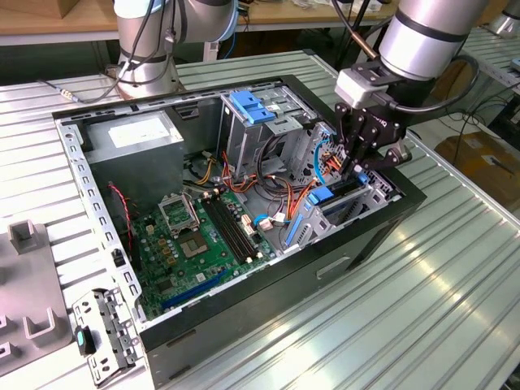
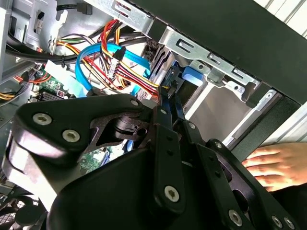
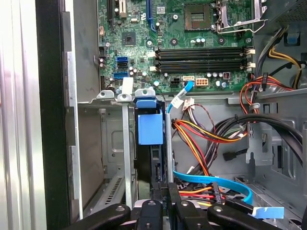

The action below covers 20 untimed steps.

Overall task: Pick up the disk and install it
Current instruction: 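Insert the first disk wire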

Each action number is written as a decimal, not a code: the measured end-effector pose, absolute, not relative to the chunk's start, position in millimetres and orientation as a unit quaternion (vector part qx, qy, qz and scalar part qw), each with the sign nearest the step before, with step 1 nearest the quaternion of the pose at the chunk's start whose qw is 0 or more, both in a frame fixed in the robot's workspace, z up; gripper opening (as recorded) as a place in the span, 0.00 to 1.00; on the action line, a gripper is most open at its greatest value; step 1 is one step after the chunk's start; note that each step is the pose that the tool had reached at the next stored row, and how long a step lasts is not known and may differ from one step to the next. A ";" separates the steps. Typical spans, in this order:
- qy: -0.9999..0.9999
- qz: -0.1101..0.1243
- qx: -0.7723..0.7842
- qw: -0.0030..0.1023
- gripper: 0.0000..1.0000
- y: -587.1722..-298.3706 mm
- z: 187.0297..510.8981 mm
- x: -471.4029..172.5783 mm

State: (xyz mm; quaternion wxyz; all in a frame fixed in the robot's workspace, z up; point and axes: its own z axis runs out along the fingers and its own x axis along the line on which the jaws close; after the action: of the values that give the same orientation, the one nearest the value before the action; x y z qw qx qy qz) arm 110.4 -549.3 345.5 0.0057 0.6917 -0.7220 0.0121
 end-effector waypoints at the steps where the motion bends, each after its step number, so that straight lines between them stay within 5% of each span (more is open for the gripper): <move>1: -0.723 0.012 0.691 0.006 0.17 -549.3 345.1 110.4; 20: -0.725 0.012 0.689 0.006 0.17 -549.3 345.5 110.5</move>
State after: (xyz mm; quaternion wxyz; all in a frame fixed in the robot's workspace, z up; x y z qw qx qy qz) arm 110.5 -549.3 345.5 0.0058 0.6889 -0.7247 0.0121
